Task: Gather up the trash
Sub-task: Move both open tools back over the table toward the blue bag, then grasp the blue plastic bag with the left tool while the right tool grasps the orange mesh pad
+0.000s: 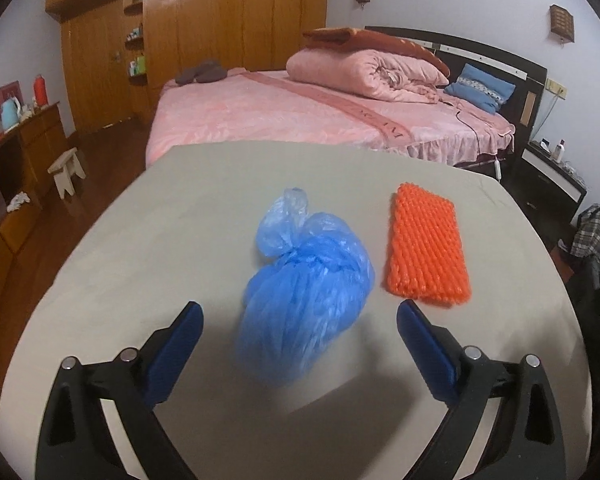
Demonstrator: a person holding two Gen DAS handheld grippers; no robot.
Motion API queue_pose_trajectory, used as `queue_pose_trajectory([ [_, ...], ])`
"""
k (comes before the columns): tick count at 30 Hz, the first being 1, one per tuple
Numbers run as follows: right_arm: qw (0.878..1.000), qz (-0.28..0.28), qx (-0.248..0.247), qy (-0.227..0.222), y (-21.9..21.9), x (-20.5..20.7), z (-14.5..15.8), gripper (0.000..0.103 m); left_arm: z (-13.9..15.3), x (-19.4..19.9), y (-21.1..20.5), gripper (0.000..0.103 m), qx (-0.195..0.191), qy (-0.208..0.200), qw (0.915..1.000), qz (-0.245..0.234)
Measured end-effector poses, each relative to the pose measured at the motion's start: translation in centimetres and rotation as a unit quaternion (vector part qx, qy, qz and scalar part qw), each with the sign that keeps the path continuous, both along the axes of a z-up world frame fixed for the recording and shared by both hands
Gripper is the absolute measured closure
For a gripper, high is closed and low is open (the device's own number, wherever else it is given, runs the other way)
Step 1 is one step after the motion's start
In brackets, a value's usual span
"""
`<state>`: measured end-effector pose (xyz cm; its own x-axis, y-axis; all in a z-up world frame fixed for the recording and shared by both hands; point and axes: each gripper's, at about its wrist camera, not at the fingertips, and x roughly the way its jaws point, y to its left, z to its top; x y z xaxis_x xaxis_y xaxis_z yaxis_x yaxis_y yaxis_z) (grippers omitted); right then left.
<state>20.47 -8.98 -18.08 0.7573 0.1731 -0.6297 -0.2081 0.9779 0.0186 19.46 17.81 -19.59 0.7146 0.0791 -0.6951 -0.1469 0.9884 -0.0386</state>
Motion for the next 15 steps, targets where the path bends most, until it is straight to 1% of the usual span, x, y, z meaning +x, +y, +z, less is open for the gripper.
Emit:
queue_pose_trajectory([
  [3,1.000,0.001,-0.001,0.006,0.4,0.3,-0.7,0.005,-0.4,1.0,0.0,0.008,-0.001,0.010,0.9999,-0.004],
  [5,1.000,0.003,-0.002,0.009,0.6,0.4,-0.9,0.005,-0.8,1.5,0.0,0.013,-0.004,0.020,0.9998,-0.006],
  [8,1.000,0.008,-0.004,0.011,0.8,0.4,-1.2,0.005,-1.4,2.2,0.1,0.021,-0.012,0.038,0.9992,-0.008],
  [10,1.000,0.009,-0.005,0.013,0.9,0.4,-1.3,0.005,-1.8,2.4,0.1,0.032,-0.019,0.050,0.9985,-0.011],
  [11,1.000,0.009,-0.005,0.014,0.9,0.4,-1.4,0.005,-1.9,2.6,0.1,0.035,-0.019,0.055,0.9982,-0.011],
  [13,1.000,0.009,-0.006,0.016,0.8,0.5,-1.5,0.005,-1.9,2.5,0.2,0.042,-0.020,0.053,0.9983,-0.013],
  [15,1.000,0.009,-0.007,0.018,1.0,0.6,-1.5,0.005,-1.8,2.2,0.2,0.044,-0.023,0.049,0.9984,-0.016],
])
